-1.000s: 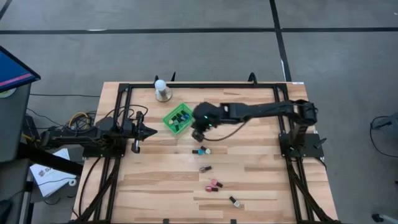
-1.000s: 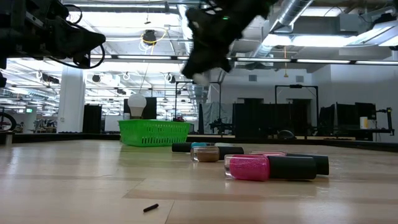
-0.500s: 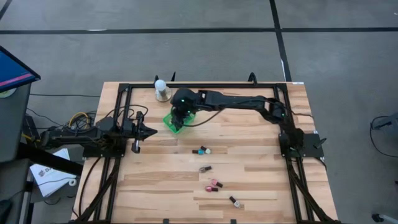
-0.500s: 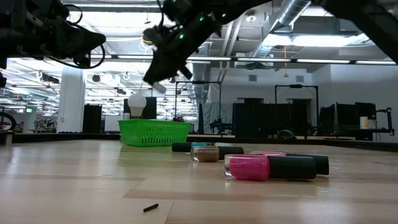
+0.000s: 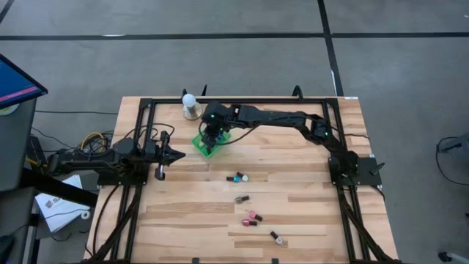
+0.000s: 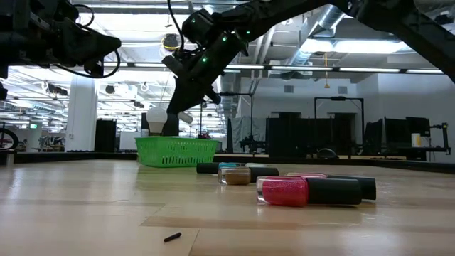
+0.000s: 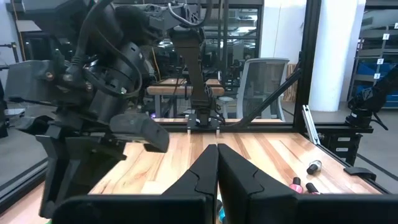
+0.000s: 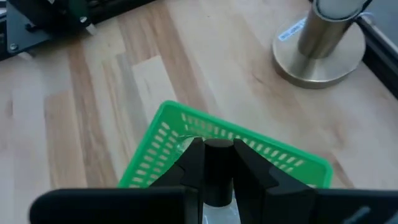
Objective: Pick & Place Nail Polish
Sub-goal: Put the top white nail polish bottle into the green bin
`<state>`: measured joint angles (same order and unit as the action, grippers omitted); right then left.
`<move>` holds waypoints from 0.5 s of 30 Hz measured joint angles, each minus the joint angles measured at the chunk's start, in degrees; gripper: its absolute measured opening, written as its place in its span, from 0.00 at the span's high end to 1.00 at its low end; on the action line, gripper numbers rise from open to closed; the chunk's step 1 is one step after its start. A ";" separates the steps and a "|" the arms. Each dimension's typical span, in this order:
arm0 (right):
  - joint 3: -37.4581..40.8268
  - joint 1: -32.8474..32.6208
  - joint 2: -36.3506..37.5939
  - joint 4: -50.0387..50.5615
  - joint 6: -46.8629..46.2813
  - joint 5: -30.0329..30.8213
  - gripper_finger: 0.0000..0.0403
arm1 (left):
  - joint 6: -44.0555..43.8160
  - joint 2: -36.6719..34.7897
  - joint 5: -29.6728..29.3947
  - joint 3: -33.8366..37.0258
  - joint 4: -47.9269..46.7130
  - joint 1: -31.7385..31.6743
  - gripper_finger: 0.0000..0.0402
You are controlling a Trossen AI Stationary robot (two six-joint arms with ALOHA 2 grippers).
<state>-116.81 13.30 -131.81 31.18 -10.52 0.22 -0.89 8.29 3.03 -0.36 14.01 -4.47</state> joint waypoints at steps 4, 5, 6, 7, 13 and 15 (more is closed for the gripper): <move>0.00 0.79 -0.03 1.09 0.00 0.19 0.90 | -0.02 0.00 0.00 0.01 0.27 0.02 1.00; -0.02 0.81 -0.50 0.93 -0.06 0.25 0.90 | 0.00 0.00 0.00 0.00 0.27 0.00 1.00; -0.13 0.86 -1.05 0.15 -0.53 0.26 0.89 | -0.02 0.00 0.00 0.00 0.29 0.01 1.00; -0.08 0.95 -1.36 0.51 -1.21 0.32 0.89 | 0.00 0.00 0.00 0.00 0.29 0.02 1.00; 0.05 0.96 -3.31 0.91 -1.52 0.27 0.89 | 0.00 0.00 -0.02 0.01 0.38 0.02 1.00; 0.11 0.96 -3.49 0.95 -1.52 0.27 0.88 | 0.00 0.00 0.00 0.00 0.38 0.02 1.00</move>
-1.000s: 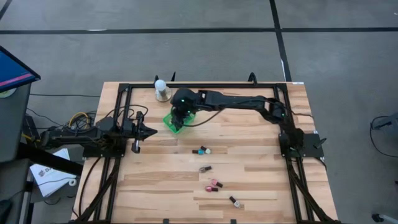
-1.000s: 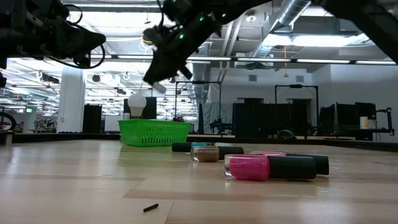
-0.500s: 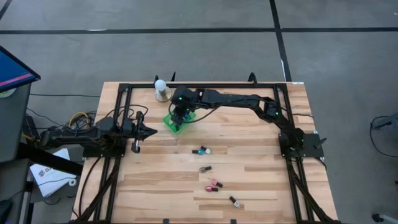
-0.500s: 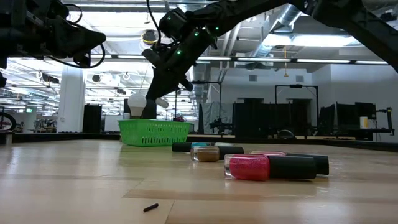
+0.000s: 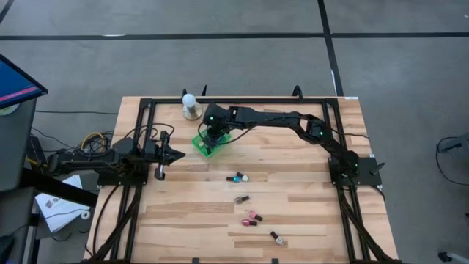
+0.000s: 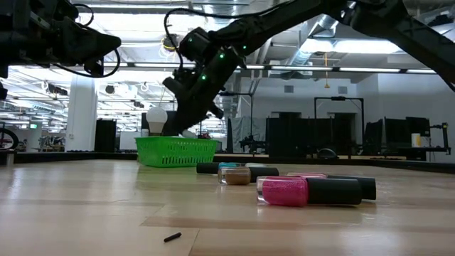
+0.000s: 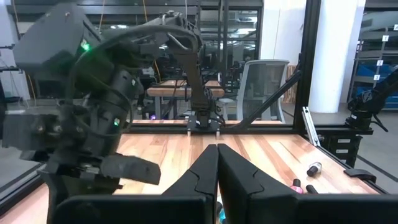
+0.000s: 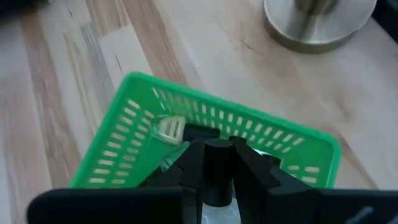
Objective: Pick & Place Nail Polish
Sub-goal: Put the top white nail polish bottle into the green bin
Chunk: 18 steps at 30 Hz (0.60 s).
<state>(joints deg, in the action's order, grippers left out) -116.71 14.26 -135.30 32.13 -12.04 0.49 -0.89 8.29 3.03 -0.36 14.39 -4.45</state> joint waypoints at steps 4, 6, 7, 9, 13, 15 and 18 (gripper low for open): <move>-0.17 0.02 -0.42 -0.11 -0.01 0.00 0.88 | 0.00 0.00 -0.01 0.00 0.11 -0.01 1.00; -0.07 0.02 -0.64 0.42 -0.01 0.00 0.88 | -0.01 0.00 0.00 0.00 0.20 -0.02 1.00; -0.07 0.02 -0.76 0.46 0.00 0.02 0.88 | -0.02 0.00 -0.01 0.00 0.21 0.00 1.00; -0.20 0.05 -1.17 -0.06 -0.01 0.02 0.88 | 0.00 0.00 0.00 0.00 0.24 -0.02 1.00; -0.02 0.04 -1.56 0.70 -0.01 0.02 0.88 | -0.01 0.00 0.00 0.00 0.28 -0.01 1.00; -0.13 0.02 -1.70 0.06 -0.01 0.06 0.88 | -0.02 0.00 0.00 0.00 0.31 -0.02 1.00; -0.11 0.02 -1.95 0.61 -0.01 0.19 0.86 | 0.00 0.00 0.00 0.00 0.29 0.00 1.00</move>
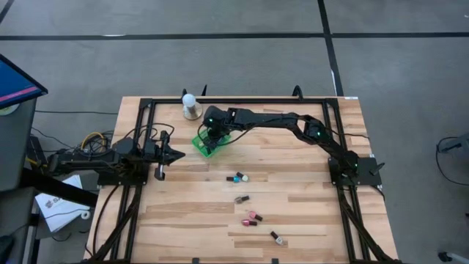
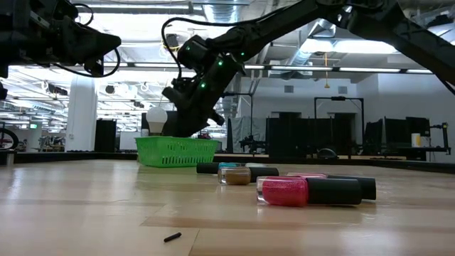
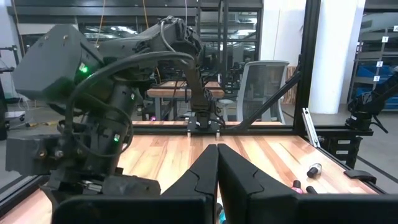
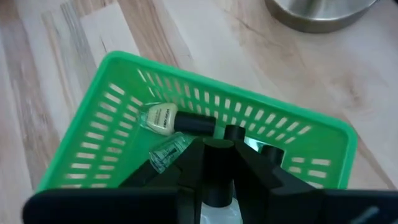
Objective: Pick & Place Nail Polish
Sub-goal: Put the top white nail polish bottle into the green bin
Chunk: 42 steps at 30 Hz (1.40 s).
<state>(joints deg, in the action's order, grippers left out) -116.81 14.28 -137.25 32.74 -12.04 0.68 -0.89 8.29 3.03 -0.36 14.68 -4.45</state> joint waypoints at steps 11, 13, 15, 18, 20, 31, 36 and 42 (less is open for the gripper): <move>0.00 0.00 0.00 0.86 0.01 1.10 0.84 | -0.02 0.02 0.00 0.00 -0.01 -0.02 1.00; 0.00 0.00 0.00 1.36 0.01 1.10 0.84 | 0.00 0.02 0.00 0.00 -0.01 -0.02 1.00; 0.00 0.00 0.00 2.14 0.01 1.10 0.83 | 0.00 0.02 0.00 0.00 -0.01 -0.02 1.00; 0.01 0.00 0.01 2.68 0.01 1.12 0.83 | 0.00 0.00 -0.01 0.00 -0.01 -0.02 1.00; 0.00 0.00 0.02 2.82 0.01 1.30 0.83 | 0.00 0.00 -0.02 0.00 -0.01 0.00 1.00; 0.01 0.00 0.02 2.82 0.06 3.94 0.83 | -0.02 0.02 -0.02 0.00 -0.01 0.00 1.00; 0.00 0.04 0.04 2.52 0.53 4.08 0.83 | 0.00 0.00 -0.01 0.00 -0.03 -0.02 1.00; 0.00 0.02 0.04 2.57 1.91 4.05 0.72 | -0.01 0.00 -0.01 0.00 -0.03 -0.01 1.00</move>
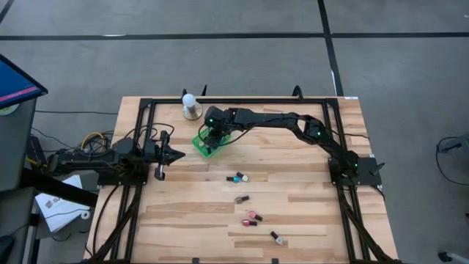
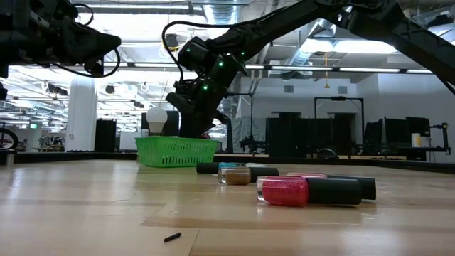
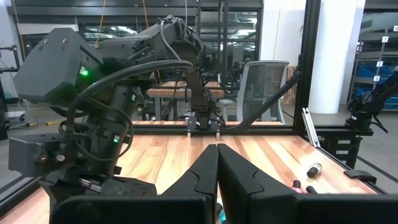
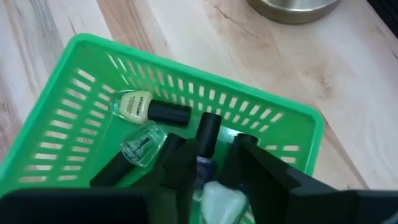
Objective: Pick & Place Nail Polish
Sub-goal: Put the top white nail polish bottle into the green bin, then put the light green nail polish bottle into the green bin
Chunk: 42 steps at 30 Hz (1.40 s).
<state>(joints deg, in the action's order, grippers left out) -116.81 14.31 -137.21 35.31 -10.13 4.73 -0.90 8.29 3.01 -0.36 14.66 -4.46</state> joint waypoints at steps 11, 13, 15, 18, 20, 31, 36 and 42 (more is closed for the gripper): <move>-10.74 -0.80 3.01 14.45 3.19 -0.20 0.56 | 0.01 -0.14 0.01 0.00 -0.02 0.01 1.00; -13.59 -1.65 4.08 18.12 4.56 -0.16 0.57 | 0.00 -0.32 0.01 0.01 -0.02 0.00 1.00; -14.25 -2.58 6.20 23.24 4.93 -0.20 0.57 | 0.01 -1.17 0.01 0.00 -0.18 0.00 1.00; -13.02 -4.42 9.15 27.12 5.36 0.22 0.59 | 0.01 -3.63 0.01 0.00 -0.23 -0.01 1.00; -10.93 -5.82 11.32 32.57 4.74 1.21 0.59 | 0.00 -5.52 0.00 0.00 0.21 -0.01 1.00; 18.18 -15.02 22.31 21.91 -8.28 2.47 0.47 | -0.01 -8.28 0.00 0.00 -2.27 -0.19 1.00; 31.83 -18.47 27.23 11.72 -15.89 2.88 0.41 | 0.01 -8.28 0.00 0.00 -6.65 -0.19 1.00; 39.00 -20.85 29.22 5.53 -19.80 3.02 0.44 | 0.08 -8.28 -0.23 -0.02 -13.18 -0.17 1.00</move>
<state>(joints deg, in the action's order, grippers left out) -77.82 -6.54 -107.98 40.84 -29.94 7.75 -0.82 0.01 2.79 -0.38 1.47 -4.62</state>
